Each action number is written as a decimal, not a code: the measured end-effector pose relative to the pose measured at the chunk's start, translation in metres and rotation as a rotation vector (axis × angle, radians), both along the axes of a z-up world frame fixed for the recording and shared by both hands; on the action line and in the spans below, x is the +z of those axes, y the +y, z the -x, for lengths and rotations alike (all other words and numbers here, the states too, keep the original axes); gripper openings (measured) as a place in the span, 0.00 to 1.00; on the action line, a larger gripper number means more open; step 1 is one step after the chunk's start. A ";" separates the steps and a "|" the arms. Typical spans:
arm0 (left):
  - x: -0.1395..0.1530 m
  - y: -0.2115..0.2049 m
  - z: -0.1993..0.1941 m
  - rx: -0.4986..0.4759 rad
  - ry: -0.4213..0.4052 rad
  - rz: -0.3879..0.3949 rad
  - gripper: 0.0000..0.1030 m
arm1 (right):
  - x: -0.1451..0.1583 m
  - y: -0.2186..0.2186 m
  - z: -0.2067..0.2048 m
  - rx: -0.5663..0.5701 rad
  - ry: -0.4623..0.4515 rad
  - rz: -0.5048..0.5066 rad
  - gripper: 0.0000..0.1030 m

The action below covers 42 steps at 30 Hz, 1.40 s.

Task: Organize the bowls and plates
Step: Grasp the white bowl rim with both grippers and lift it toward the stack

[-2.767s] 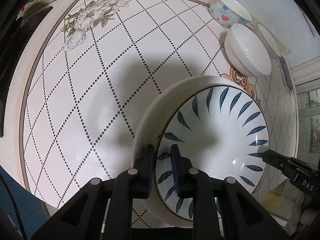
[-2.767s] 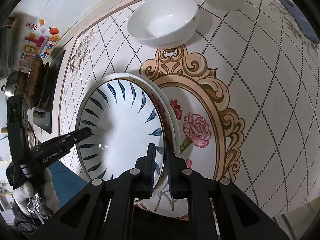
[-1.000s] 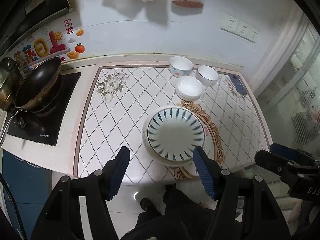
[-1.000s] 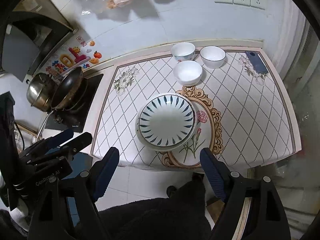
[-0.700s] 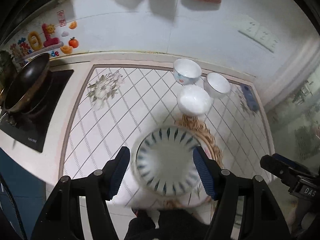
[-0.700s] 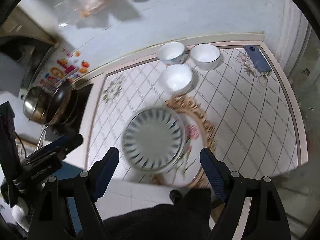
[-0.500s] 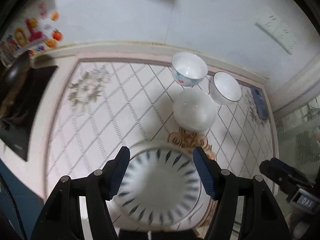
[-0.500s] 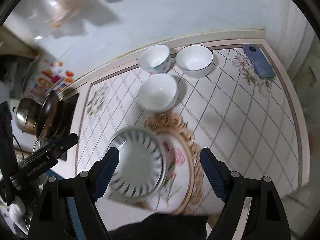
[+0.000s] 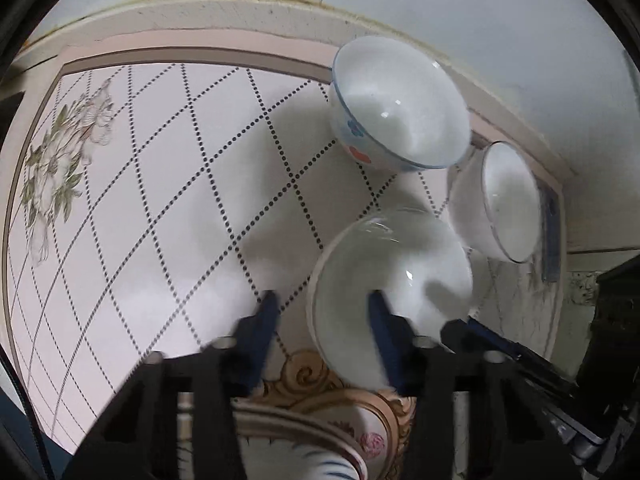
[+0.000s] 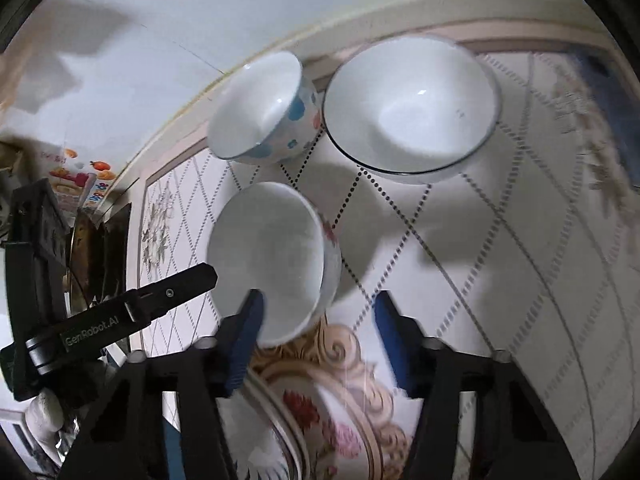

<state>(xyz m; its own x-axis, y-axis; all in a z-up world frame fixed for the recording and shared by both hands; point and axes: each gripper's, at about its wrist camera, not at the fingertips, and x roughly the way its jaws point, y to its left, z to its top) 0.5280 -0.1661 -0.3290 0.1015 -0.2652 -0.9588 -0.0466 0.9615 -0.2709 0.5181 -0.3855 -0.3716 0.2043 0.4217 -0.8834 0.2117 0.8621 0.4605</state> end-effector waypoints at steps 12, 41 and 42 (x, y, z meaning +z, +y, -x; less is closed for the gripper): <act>0.004 -0.030 0.025 -0.071 -0.056 -0.075 0.18 | -0.008 0.000 -0.002 0.028 -0.010 0.021 0.16; -0.005 -0.135 0.150 -0.350 -0.004 -0.080 0.18 | 0.002 -0.086 0.188 -0.088 0.099 0.014 0.16; -0.005 -0.136 0.150 -0.354 -0.005 -0.084 0.18 | 0.002 -0.086 0.189 -0.092 0.100 0.010 0.16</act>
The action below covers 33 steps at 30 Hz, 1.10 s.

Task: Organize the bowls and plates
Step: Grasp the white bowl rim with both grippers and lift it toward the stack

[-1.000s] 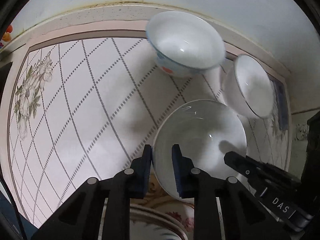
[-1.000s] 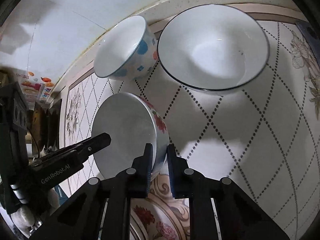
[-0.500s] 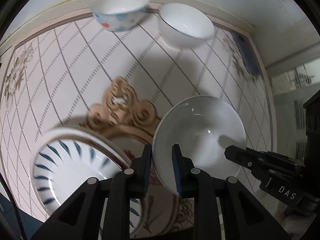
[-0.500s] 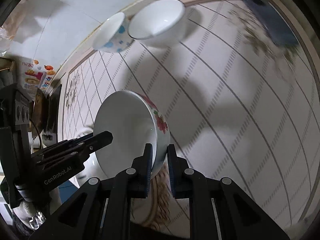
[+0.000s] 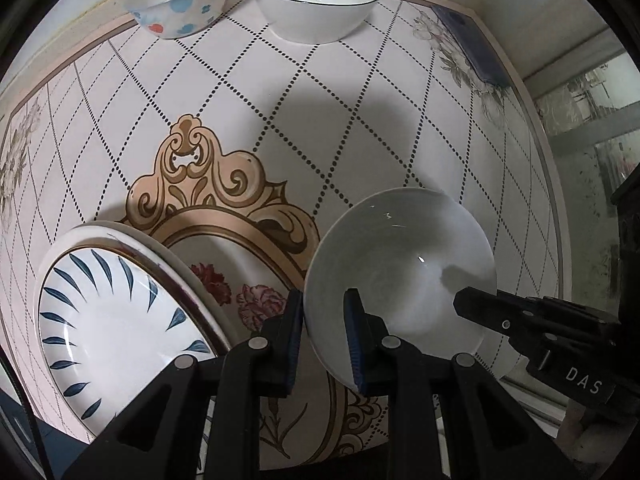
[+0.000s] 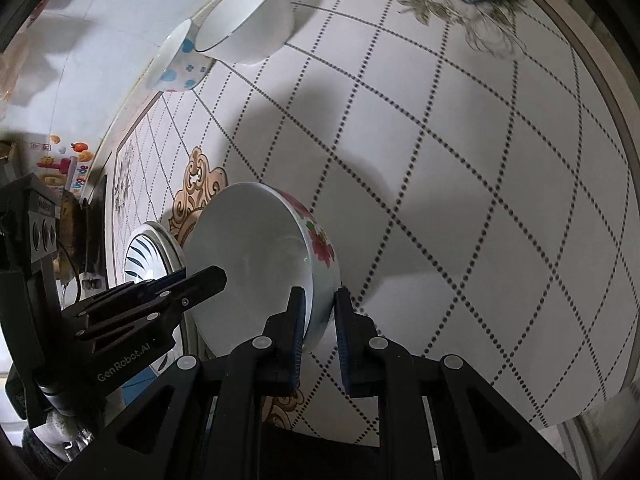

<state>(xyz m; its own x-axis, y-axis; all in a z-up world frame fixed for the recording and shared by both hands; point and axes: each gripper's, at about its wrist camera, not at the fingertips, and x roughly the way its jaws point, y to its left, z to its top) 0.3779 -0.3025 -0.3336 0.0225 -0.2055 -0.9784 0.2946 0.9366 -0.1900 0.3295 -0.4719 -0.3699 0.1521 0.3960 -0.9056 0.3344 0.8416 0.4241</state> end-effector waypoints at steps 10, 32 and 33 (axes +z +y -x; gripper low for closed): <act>0.001 -0.005 0.001 -0.025 -0.014 -0.025 0.18 | -0.004 -0.004 0.005 -0.018 0.016 -0.014 0.16; 0.057 0.025 -0.164 0.192 -0.114 0.077 0.27 | 0.059 -0.061 -0.127 -0.123 -0.161 -0.078 0.45; 0.049 0.023 -0.178 0.198 -0.099 0.080 0.27 | 0.055 -0.062 -0.142 -0.129 -0.163 -0.075 0.45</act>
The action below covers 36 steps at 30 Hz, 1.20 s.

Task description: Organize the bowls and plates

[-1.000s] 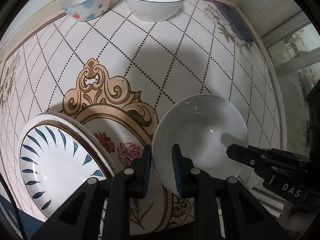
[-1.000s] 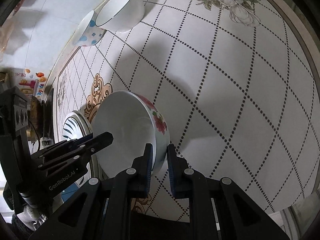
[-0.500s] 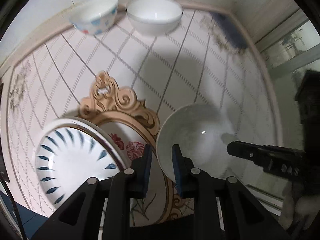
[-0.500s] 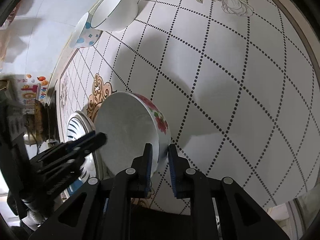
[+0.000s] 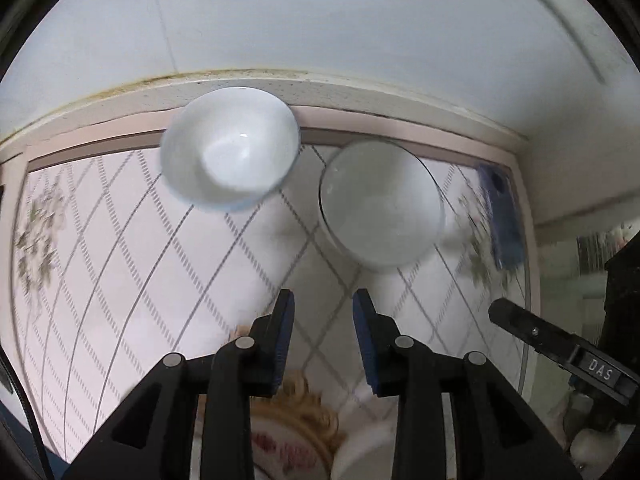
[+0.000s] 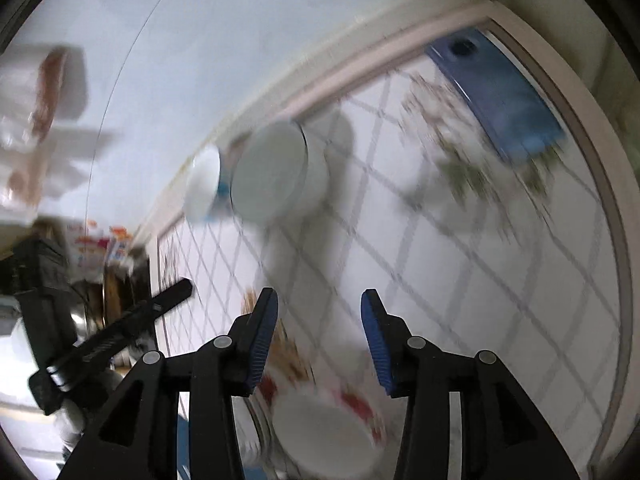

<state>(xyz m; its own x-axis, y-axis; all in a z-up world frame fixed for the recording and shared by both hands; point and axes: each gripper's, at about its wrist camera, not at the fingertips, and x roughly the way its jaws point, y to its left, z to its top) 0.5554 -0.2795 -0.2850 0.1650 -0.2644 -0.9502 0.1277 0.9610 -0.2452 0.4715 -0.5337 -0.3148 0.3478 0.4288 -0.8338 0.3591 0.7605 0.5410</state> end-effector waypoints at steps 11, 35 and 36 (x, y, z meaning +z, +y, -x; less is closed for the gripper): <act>-0.042 -0.024 -0.055 -0.023 0.082 -0.010 0.27 | -0.045 -0.007 -0.101 0.014 0.065 0.020 0.45; -0.042 -0.029 -0.049 -0.032 0.016 -0.058 0.12 | -0.057 0.019 -0.111 0.075 0.060 0.092 0.13; -0.039 -0.029 -0.046 -0.033 0.009 -0.053 0.12 | -0.053 0.020 -0.107 0.079 0.055 0.093 0.13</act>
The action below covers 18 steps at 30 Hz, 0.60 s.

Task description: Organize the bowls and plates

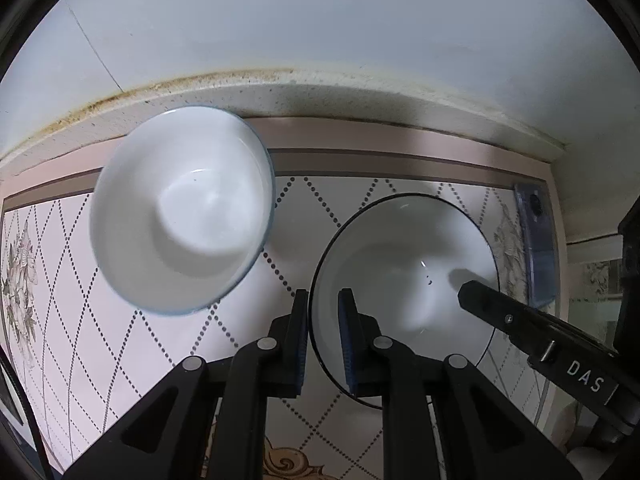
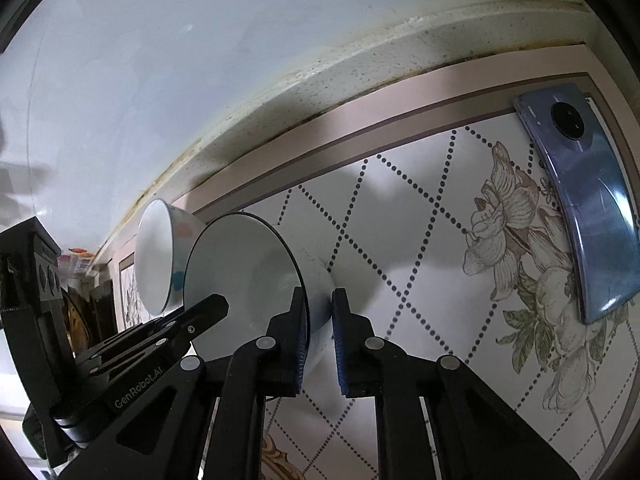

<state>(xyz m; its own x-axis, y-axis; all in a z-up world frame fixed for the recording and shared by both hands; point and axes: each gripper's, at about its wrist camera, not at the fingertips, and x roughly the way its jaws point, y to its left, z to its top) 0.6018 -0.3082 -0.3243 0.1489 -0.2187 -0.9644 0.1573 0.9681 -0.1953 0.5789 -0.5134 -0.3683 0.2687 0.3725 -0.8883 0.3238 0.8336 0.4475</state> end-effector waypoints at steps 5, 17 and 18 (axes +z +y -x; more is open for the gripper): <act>0.017 0.001 0.020 -0.021 -0.033 0.001 0.12 | 0.015 0.004 0.017 0.007 -0.017 -0.001 0.13; 0.067 0.012 0.095 -0.082 -0.091 0.036 0.12 | 0.065 0.014 0.098 0.018 -0.068 0.007 0.13; 0.071 0.012 0.102 -0.089 -0.094 0.039 0.12 | 0.069 0.017 0.109 0.021 -0.069 0.010 0.13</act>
